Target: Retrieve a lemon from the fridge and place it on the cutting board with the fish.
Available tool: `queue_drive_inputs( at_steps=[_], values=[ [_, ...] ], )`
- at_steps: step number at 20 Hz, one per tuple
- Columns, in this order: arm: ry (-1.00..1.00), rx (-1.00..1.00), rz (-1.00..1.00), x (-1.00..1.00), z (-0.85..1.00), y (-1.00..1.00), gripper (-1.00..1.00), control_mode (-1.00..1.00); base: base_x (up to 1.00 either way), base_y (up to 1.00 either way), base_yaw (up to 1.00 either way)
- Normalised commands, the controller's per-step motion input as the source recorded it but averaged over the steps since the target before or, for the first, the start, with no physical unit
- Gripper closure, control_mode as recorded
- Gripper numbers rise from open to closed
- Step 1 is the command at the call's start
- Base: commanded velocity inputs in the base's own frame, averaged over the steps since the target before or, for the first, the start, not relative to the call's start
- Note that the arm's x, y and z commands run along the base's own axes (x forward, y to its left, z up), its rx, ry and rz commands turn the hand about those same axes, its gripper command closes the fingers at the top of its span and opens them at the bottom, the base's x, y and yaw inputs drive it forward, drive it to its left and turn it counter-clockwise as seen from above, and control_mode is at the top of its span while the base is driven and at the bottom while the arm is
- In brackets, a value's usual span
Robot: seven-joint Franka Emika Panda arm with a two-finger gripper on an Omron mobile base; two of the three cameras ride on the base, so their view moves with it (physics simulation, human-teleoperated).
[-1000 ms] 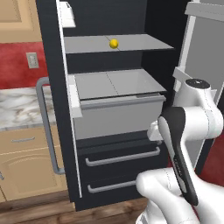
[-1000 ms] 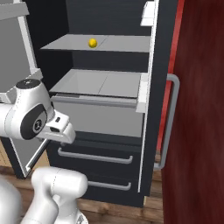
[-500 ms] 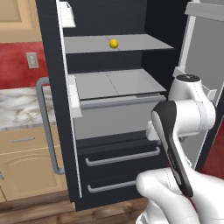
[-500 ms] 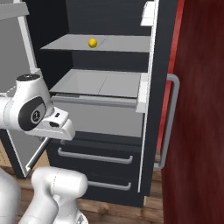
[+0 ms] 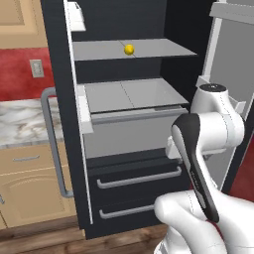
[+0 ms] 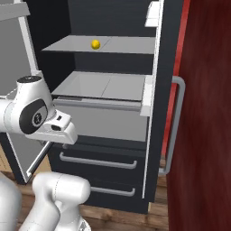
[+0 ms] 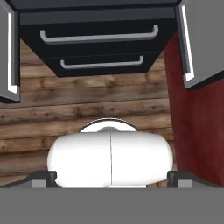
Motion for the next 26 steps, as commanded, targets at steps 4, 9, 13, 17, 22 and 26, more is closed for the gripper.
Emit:
queue_drive_inputs(
  at_steps=[4,9,13,17,22,26],
  values=[
    [-0.01,0.0,0.0,0.01,0.0,0.0,-1.0,1.0,0.08,0.0,0.0],
    [0.0,0.0,0.0,0.0,0.0,0.0,-1.0,1.0,0.46,0.0,0.0],
    [0.0,0.0,0.0,0.0,0.0,0.0,-1.0,1.0,0.72,0.0,0.0],
    [0.0,0.0,0.0,0.0,0.0,0.0,-1.0,1.0,0.71,0.0,0.0],
    [0.0,0.0,0.0,0.0,0.0,0.0,-1.0,1.0,0.62,0.0,0.0],
    [0.0,0.0,0.0,0.0,0.0,0.0,-1.0,1.0,0.58,0.01,0.0]
  ],
)
